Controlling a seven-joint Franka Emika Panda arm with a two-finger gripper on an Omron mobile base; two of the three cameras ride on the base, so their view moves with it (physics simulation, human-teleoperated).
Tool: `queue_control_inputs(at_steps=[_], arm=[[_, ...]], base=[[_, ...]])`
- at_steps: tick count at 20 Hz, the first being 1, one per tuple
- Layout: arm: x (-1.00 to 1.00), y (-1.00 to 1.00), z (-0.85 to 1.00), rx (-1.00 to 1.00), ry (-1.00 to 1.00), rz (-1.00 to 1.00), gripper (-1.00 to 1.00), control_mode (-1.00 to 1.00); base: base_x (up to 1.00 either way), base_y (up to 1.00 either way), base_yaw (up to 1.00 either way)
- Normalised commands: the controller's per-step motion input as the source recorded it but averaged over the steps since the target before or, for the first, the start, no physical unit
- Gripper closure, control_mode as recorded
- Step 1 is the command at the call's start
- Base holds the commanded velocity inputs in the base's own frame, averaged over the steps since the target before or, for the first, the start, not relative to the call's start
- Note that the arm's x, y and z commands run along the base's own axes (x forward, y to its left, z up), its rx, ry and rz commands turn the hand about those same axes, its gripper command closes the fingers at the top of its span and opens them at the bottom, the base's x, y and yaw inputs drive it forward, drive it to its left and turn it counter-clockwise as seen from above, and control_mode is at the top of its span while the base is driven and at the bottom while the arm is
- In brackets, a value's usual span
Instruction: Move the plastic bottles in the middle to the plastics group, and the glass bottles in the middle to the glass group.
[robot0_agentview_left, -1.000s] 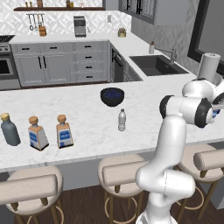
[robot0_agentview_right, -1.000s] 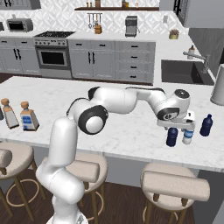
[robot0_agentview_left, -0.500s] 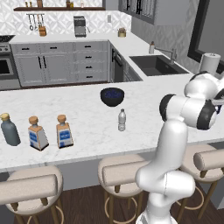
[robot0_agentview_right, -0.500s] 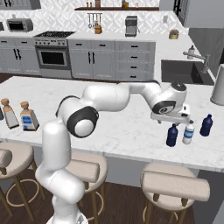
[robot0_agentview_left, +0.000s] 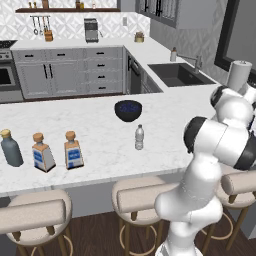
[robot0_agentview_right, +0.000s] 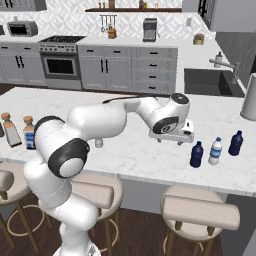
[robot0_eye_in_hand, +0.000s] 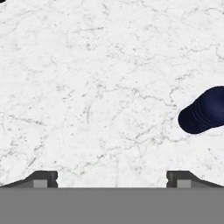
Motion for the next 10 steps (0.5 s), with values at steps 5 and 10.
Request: queue_control_inputs(at_steps=[5,10], arm=[[-0.08,1.00,0.23,0.00,-0.02,0.00,-1.00,-1.00],[-0.12,1.00,0.35,0.00,-0.03,0.00,-1.00,-1.00]], base=[[0.00,0.00,0.00],[0.00,0.00,0.00]])
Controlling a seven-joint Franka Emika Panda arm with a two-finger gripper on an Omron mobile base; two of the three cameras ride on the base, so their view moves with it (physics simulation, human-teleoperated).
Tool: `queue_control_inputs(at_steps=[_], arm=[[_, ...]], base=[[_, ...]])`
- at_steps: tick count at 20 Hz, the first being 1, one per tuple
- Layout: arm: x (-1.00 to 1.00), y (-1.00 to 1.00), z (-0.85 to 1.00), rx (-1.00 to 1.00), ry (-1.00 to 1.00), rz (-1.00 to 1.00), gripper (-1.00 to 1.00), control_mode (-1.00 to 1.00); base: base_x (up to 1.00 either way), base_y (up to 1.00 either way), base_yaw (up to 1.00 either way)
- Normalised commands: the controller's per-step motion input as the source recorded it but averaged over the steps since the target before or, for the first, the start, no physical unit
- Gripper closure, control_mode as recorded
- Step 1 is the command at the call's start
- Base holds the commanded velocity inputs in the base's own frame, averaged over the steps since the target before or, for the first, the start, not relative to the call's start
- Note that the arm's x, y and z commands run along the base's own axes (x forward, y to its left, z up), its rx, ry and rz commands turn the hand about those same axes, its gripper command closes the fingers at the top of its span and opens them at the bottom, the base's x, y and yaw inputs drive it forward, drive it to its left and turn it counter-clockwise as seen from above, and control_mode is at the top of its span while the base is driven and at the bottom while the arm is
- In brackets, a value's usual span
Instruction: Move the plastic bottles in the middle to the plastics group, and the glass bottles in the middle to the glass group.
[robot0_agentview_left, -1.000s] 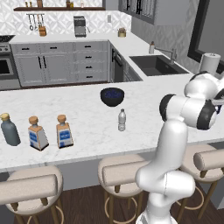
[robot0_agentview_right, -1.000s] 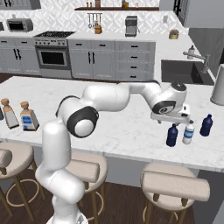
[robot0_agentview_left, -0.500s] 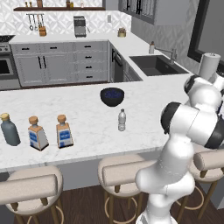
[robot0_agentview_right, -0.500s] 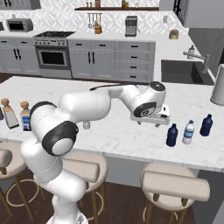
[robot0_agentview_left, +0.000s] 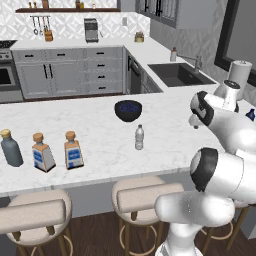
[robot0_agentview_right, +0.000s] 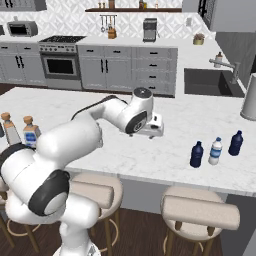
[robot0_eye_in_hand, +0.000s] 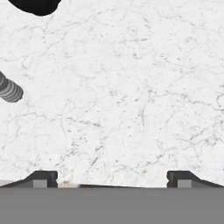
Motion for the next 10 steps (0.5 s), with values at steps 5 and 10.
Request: queue_control_inputs(at_steps=[5,10], arm=[[-0.22,1.00,0.48,0.00,-0.01,0.00,-1.00,-1.00],[-0.43,1.00,0.41,0.01,0.00,0.00,-1.00,-1.00]], base=[[0.00,0.00,0.00],[0.00,0.00,0.00]])
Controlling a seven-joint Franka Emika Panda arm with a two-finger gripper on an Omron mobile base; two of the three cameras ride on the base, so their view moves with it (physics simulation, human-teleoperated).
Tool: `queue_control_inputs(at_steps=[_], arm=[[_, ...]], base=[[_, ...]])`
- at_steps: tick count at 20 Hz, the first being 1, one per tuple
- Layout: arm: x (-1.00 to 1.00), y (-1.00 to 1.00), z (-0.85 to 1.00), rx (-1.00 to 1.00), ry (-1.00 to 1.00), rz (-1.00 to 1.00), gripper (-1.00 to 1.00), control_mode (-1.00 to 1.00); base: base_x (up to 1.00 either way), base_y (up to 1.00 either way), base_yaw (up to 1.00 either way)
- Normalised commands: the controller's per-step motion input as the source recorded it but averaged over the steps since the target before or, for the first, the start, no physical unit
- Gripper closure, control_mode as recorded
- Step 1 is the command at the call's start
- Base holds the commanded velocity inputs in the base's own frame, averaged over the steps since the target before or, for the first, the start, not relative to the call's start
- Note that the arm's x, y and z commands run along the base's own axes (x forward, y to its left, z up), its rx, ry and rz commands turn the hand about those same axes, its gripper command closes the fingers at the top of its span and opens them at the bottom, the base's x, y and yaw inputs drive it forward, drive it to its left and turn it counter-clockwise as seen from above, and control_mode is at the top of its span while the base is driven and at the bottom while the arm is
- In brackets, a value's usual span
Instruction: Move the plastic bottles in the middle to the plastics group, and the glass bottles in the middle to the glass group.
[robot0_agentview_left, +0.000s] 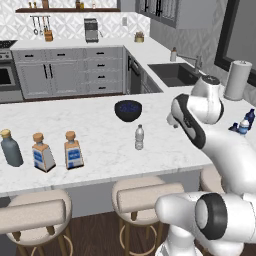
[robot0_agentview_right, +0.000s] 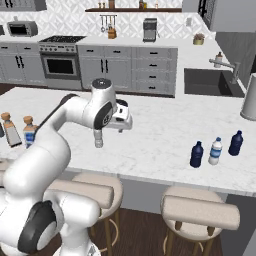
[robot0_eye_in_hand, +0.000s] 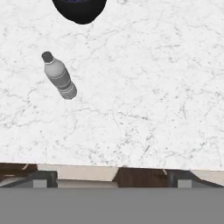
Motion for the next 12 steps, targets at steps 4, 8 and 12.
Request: queue_control_inputs(at_steps=[4,8,12], arm=[[-0.39,1.00,0.19,0.00,0.00,0.00,-1.00,-1.00],[-0.08,1.00,0.02,0.00,0.00,0.00,-1.00,-1.00],[0.17,0.06,0.00,0.00,0.01,0.00,-1.00,-1.00]], base=[[0.00,0.00,0.00],[0.00,0.00,0.00],[0.00,0.00,0.00]])
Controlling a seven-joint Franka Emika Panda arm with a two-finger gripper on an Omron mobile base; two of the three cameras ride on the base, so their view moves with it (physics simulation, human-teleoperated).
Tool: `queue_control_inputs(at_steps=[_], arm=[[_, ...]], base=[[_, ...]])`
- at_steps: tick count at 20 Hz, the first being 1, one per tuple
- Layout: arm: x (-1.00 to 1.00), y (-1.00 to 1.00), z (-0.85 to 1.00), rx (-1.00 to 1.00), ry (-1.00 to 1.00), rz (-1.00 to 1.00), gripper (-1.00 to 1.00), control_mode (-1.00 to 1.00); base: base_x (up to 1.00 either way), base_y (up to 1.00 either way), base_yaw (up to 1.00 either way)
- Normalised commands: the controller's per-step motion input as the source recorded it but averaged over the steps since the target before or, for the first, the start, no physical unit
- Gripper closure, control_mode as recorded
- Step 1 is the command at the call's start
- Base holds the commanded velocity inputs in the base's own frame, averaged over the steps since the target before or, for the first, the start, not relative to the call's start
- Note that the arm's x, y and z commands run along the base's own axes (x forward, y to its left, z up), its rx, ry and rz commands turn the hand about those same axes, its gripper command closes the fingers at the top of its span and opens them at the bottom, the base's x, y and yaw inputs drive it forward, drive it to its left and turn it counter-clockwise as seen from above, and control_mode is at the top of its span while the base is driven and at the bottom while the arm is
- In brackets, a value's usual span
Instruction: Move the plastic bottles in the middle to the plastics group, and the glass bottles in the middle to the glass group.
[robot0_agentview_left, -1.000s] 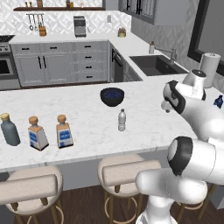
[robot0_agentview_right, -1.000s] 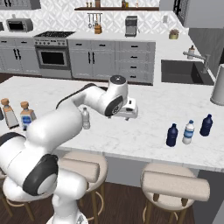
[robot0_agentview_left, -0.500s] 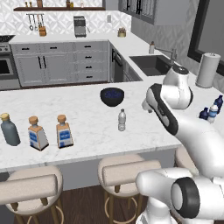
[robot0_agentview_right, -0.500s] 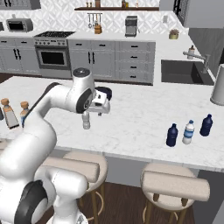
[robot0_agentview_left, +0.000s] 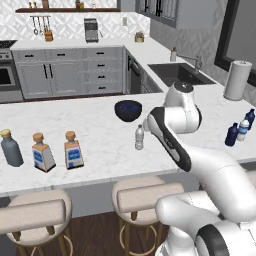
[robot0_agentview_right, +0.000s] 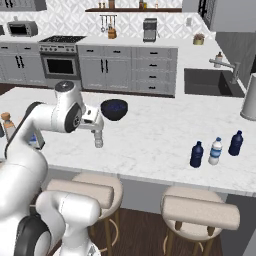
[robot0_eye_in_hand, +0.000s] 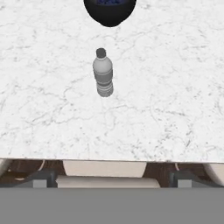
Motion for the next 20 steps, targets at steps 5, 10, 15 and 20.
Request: queue_control_inputs(at_steps=[5,10,15,20], arm=[[0.77,0.00,-0.10,0.02,0.02,0.04,-1.00,-1.00],[0.91,0.19,-0.07,0.01,0.00,0.01,-1.00,-1.00],[0.52,0.44,-0.11,0.00,-0.01,0.00,-1.00,-1.00],[0.45,0.10,-0.26,0.00,-0.05,0.00,-1.00,-1.00]], base=[[0.00,0.00,0.00],[0.00,0.00,0.00],[0.00,0.00,0.00],[0.00,0.00,0.00]])
